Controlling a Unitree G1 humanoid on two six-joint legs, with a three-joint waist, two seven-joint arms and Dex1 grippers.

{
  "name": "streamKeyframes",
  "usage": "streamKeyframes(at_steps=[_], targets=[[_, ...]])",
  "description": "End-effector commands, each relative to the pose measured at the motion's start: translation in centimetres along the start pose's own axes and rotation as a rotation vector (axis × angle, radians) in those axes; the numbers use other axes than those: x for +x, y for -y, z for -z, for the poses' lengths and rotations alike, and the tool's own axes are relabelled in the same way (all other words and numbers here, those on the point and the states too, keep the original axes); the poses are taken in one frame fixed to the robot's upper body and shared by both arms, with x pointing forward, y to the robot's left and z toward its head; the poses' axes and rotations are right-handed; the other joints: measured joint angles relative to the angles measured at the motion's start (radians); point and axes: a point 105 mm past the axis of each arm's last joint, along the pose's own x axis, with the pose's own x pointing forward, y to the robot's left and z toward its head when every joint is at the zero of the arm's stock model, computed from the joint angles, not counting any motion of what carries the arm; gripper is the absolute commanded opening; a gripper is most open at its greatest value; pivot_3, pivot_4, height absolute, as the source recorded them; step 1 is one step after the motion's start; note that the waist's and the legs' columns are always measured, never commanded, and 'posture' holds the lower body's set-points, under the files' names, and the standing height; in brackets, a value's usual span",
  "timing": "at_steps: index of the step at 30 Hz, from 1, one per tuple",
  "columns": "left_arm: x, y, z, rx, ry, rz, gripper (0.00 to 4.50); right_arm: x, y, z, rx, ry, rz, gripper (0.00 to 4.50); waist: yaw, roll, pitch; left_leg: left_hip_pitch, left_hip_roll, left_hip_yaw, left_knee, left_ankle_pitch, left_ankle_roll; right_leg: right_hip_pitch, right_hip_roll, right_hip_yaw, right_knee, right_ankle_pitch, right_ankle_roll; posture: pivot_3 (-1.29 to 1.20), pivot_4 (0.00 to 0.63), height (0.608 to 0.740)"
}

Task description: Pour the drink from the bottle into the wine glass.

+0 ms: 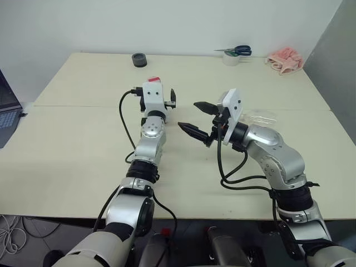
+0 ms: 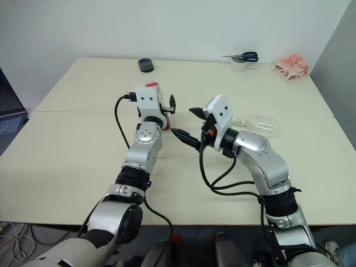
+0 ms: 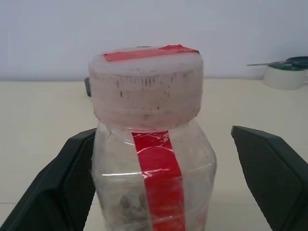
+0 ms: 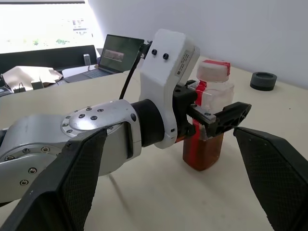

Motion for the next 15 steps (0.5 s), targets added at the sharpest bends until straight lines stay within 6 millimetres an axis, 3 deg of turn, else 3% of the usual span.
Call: streamKeyframes(at_steps=[1,7,12,15], targets=[[0.3,0.7,-2.4,0.011,0.087,0.000,3.85,-0.3,-0.3,-1.3,-0.039,0.036,0.001,4.50,0.000,0.000,0.000,0.000,0.000,0.000,0.000,0.000,0.000,0.000,0.000,0.000,0.000,0.000,0.000,0.00,0.150,0.740],[0.3,1.1,-2.2,-0.013,0.076,0.000,2.10,-0.4,-0.2,-1.3,-0.046,0.033,0.014,4.50,0.001,0.000,0.000,0.000,-0.001,0.000,0.000,0.000,0.000,0.000,0.000,0.000,0.000,0.000,0.000,0.00,0.150,0.740],[0.3,0.1,-2.6,-0.006,0.094,-0.012,2.08,-0.5,0.1,-1.6,-0.058,0.037,0.029,4.50,0.001,0.000,0.000,0.000,0.000,0.000,0.000,0.000,0.000,0.000,0.000,0.000,0.000,0.000,0.000,0.00,0.150,0.740],[0.3,-1.3,-2.9,-0.010,0.106,-0.006,2.08,-0.3,1.5,-2.5,-0.101,0.047,0.104,4.50,-0.001,0.000,0.000,0.000,0.000,0.000,0.000,0.000,0.000,0.000,0.000,0.000,0.000,0.000,0.000,0.00,0.150,0.740]])
